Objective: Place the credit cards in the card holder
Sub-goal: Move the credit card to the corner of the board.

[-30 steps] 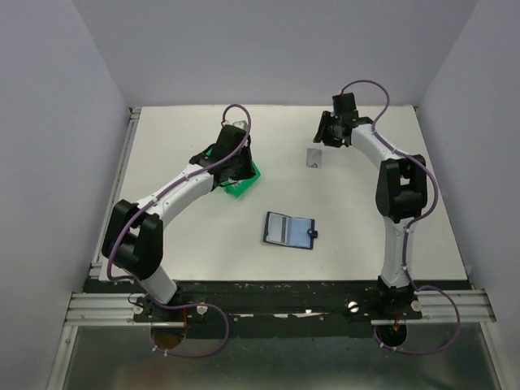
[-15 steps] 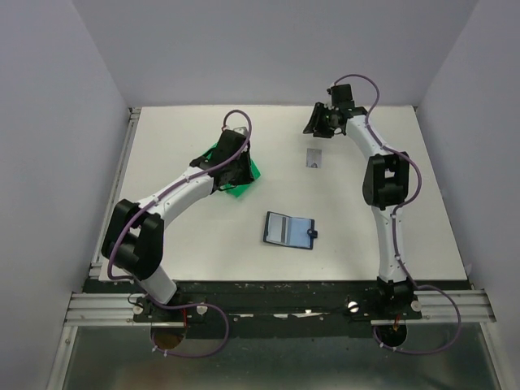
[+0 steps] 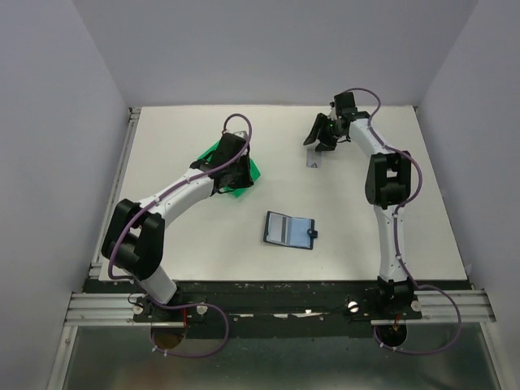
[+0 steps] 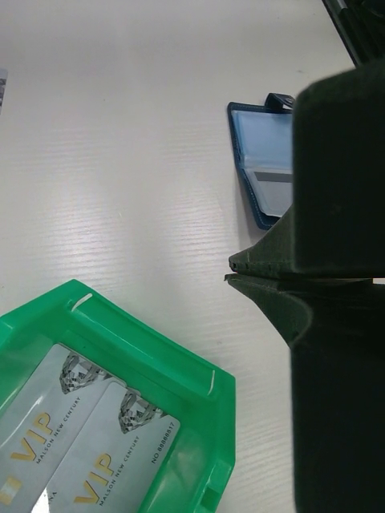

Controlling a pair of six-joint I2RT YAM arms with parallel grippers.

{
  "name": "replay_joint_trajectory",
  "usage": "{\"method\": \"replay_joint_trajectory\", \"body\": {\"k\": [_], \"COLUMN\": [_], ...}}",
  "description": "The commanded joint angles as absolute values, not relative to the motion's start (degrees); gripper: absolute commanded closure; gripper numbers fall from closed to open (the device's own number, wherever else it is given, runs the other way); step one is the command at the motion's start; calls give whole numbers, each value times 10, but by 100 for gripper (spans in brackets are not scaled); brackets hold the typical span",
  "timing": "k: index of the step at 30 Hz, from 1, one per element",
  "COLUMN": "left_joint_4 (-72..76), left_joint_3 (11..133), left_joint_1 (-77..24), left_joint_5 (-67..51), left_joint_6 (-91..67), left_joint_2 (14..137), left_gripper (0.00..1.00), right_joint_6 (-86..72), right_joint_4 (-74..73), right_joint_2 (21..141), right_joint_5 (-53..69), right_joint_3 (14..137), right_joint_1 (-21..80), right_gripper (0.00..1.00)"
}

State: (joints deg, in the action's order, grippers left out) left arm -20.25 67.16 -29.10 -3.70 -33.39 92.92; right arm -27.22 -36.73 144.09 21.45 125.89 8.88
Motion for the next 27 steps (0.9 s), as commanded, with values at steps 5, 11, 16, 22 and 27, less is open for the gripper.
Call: {"method": "replay_joint_trajectory", "body": {"k": [5,11,16,22,27], "left_joint_4": [-200,-198,-201,-202,-203], "left_joint_3": [661,657,657,660,658], "left_joint_1": [-293,-294,-293,-290,-287], "left_joint_5": [-46,-46,-40,-33,-33], "left_joint_6": [-323,-322,-316,-314,-314], "left_joint_2": [920,921,918,918,919], "left_gripper": [94,94,95,95,95], "right_joint_6": [-258,-244,-240,-252,-260], "right_joint_4": [-433,-394,-346,-344,-392], "right_joint_2": [1415,1376,1361,1393,1451], "right_joint_5": [205,198,193,202,219], "right_joint_3": [1226,1156,1156,1227,1302], "right_joint_1": [86,86,86,86,85], "right_gripper": [38,38,38,39,39]}}
